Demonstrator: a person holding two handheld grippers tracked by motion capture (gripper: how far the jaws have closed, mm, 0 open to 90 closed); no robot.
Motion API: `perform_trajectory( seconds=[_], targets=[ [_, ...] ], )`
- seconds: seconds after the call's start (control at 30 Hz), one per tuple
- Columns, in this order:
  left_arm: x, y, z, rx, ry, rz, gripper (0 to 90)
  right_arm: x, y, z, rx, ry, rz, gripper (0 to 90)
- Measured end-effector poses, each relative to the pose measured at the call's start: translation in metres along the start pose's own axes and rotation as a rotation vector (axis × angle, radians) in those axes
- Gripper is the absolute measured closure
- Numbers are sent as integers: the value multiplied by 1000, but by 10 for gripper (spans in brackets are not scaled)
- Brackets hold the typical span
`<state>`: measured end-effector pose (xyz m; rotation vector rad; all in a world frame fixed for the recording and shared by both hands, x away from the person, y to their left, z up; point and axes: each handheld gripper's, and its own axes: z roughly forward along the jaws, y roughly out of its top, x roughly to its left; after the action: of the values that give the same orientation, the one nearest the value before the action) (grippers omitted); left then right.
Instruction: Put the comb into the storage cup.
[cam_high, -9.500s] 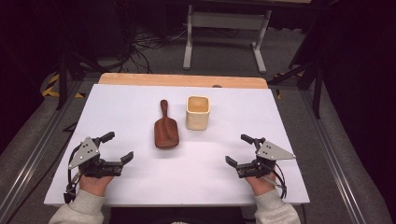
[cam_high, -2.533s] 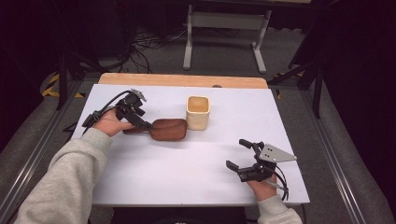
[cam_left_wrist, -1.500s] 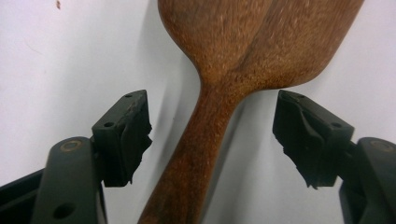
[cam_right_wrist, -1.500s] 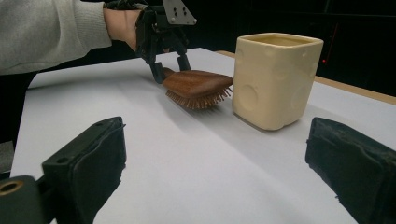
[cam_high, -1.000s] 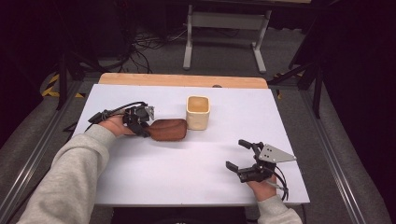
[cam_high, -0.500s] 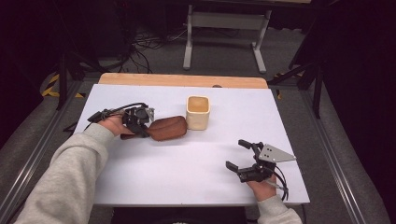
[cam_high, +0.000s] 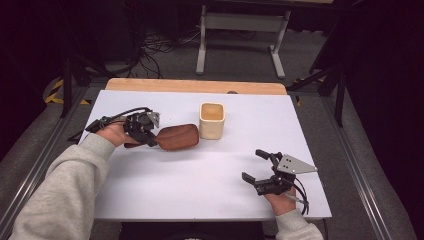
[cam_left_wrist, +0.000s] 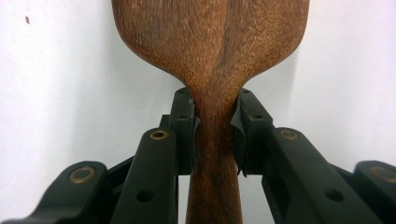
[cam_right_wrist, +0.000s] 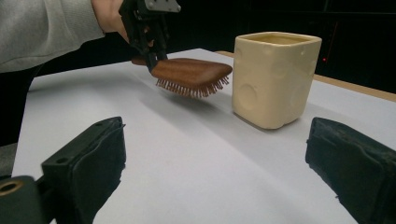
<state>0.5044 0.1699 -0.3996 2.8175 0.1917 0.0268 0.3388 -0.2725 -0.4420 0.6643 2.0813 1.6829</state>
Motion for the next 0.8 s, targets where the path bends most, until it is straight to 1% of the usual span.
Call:
perform_trajectory(
  seconds=[0.03, 0.07, 0.13, 0.17, 0.2, 0.23, 0.27, 0.3, 0.33, 0.37, 0.4, 0.43, 0.47, 0.53, 0.57, 0.6, 0.63, 0.7, 0.73, 0.77, 0.8],
  targets=[
    [0, 0, 0, 0, 0, 0, 734, 0, 0, 0, 0, 0, 0, 56],
    [-3, -1, -4, -28, 1, -10, 734, 0, 0, 0, 1, -1, -1, 56],
    [-7, -1, -12, -61, 4, -8, 733, 0, 1, 0, -4, -1, 0, 56],
    [-12, -2, -19, -85, 16, -3, 734, 0, 1, -1, -6, -2, -2, 56],
    [-15, -2, -22, -92, 10, -7, 733, 0, 1, -1, -8, -2, -3, 57],
    [-18, -3, -25, -107, 16, 1, 733, 1, 1, -1, -9, -3, -4, 56],
    [-18, -3, -25, -107, 16, 1, 733, 1, 1, -1, -9, -3, -4, 56],
    [-24, -6, -29, -130, 31, -1, 733, 1, 1, -2, -16, -2, -3, 56],
    [-24, -6, -29, -130, 31, -1, 733, 1, 1, -2, -16, -2, -3, 56],
    [-31, -9, -34, -157, 42, -5, 733, 2, 2, -2, -18, -2, -6, 56],
    [-33, -10, -36, -167, 51, -8, 733, 2, 2, -2, -19, -2, -7, 56],
    [-35, -12, -38, -188, 45, -13, 733, 2, 2, -2, -20, -1, -7, 56],
    [-39, -13, -41, -210, 58, -13, 732, 2, 3, -3, -21, -1, -7, 57],
    [-43, -17, -43, -259, 46, -29, 732, 3, 3, -2, -21, -2, -7, 56],
    [-47, -19, -44, -275, 58, -35, 732, 3, 3, -2, -22, 0, -8, 56],
    [-49, -20, -43, -298, 53, -41, 733, 3, 4, -2, -22, 1, -10, 56],
    [-52, -22, -43, -312, 68, -40, 732, 3, 4, -2, -24, 4, -11, 57],
    [-58, -24, -41, -351, 67, -55, 732, 5, 5, -2, -26, 4, -11, 57],
    [-61, -25, -41, -372, 76, -53, 732, 5, 5, -3, -26, 6, -14, 57],
    [-65, -26, -40, -395, 74, -53, 732, 5, 5, -3, -25, 5, -17, 57],
    [-65, -26, -40, -395, 74, -53, 732, 5, 5, -3, -26, 6, -17, 57]
  ],
)
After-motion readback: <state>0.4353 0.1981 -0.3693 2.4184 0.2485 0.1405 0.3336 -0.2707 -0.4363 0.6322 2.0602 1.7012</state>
